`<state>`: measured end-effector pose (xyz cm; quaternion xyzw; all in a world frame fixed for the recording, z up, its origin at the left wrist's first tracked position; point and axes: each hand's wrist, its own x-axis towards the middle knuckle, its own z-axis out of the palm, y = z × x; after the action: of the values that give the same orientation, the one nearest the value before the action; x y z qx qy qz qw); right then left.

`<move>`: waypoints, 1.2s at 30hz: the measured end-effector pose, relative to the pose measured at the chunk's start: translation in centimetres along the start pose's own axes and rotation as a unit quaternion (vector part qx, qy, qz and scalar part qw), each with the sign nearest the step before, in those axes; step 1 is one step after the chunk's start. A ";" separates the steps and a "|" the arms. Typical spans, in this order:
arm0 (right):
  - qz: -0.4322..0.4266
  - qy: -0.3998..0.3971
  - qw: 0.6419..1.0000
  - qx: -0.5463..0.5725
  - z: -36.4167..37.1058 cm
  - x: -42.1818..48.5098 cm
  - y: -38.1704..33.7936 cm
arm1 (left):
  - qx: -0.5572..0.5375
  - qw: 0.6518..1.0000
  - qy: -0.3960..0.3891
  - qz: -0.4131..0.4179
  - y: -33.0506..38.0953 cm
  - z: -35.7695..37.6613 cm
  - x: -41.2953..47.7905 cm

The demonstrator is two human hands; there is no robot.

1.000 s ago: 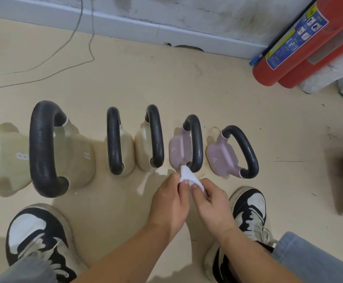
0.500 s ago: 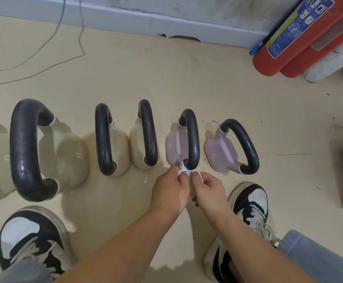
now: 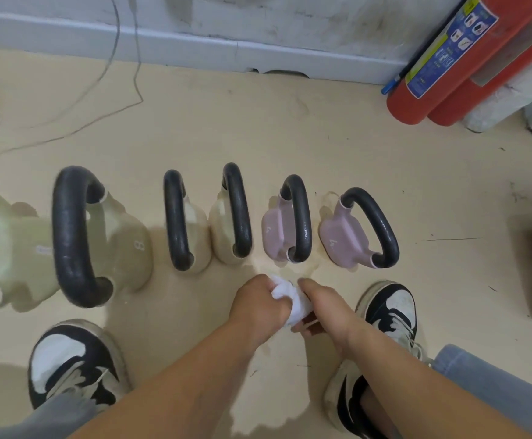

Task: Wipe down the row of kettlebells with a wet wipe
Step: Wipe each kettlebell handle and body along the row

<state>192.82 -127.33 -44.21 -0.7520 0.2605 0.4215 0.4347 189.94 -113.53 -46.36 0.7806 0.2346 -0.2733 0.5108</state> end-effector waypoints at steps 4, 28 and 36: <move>0.028 -0.121 0.992 -0.013 1.5 -2.1 -1.2 | -0.019 1.000 0.014 0.019 0.7 -3.6 -3.0; -0.128 -0.166 0.959 0.190 3.4 -7.4 -9.7 | -0.272 0.953 0.090 0.102 7.3 -17.4 -5.3; -0.109 -0.220 0.918 0.311 3.0 -7.9 -12.7 | -0.254 0.964 -0.013 0.072 8.4 -17.5 -4.3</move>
<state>197.17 -118.29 -32.67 -0.4908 0.1928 0.4244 0.7361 195.44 -100.77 -32.07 0.6365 0.2327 -0.1769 0.7137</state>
